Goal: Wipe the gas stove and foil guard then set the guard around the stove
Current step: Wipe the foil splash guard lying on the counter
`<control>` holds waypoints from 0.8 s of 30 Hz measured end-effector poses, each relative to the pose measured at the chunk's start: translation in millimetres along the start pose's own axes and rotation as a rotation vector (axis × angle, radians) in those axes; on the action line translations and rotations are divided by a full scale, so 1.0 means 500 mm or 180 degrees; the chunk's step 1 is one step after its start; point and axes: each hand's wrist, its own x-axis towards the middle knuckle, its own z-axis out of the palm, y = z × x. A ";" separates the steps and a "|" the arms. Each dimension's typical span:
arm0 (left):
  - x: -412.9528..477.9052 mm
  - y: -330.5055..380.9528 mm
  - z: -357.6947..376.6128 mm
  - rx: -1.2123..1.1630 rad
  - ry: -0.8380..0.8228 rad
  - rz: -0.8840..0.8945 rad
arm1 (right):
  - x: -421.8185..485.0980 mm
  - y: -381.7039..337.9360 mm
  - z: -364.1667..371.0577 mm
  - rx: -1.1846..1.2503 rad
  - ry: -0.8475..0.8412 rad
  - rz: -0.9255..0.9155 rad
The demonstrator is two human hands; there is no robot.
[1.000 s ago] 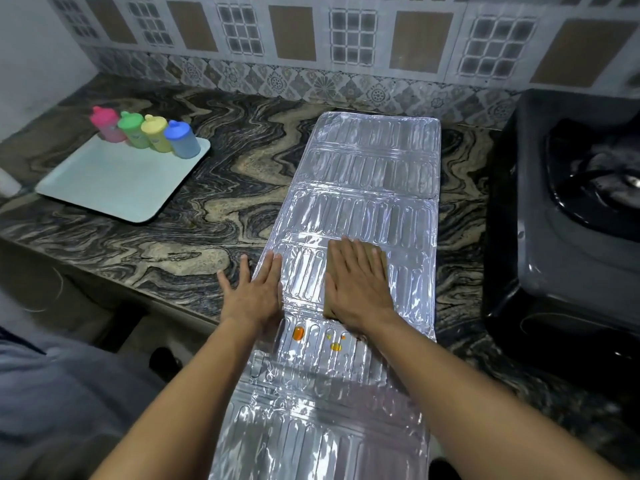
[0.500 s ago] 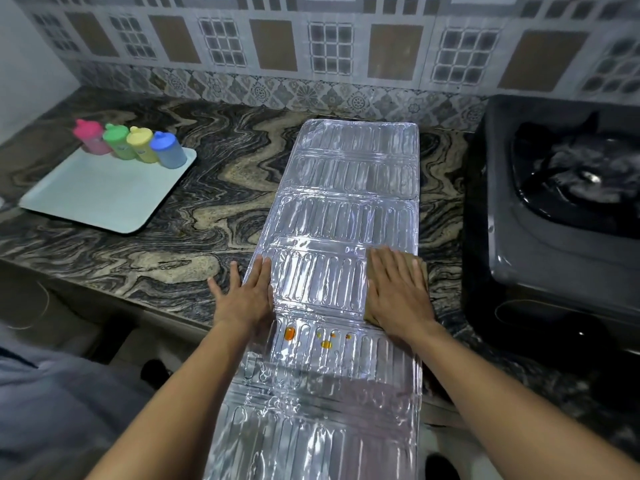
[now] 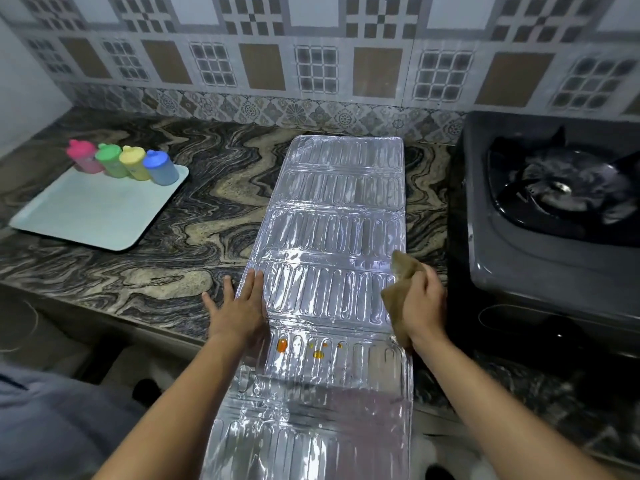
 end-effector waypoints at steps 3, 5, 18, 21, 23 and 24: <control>-0.005 0.004 0.000 0.0059 0.0020 0.0010 | 0.035 -0.010 0.008 0.0842 0.0371 0.0667; -0.005 0.005 0.001 0.0076 0.0034 0.0013 | 0.043 -0.008 0.010 0.0909 0.0430 0.0780; -0.002 0.008 -0.004 0.0092 -0.0058 -0.0013 | 0.046 -0.121 0.041 0.0689 0.0081 -0.0157; 0.001 0.009 -0.002 0.0119 -0.0034 -0.0034 | 0.071 -0.155 0.104 0.0323 -0.0313 -0.0461; 0.004 0.009 0.003 0.0163 0.0031 -0.0044 | 0.086 -0.165 0.161 -0.0114 -0.0680 -0.0791; 0.006 0.008 0.005 0.0183 0.0062 -0.0040 | 0.093 -0.166 0.194 -0.0332 -0.0902 -0.0906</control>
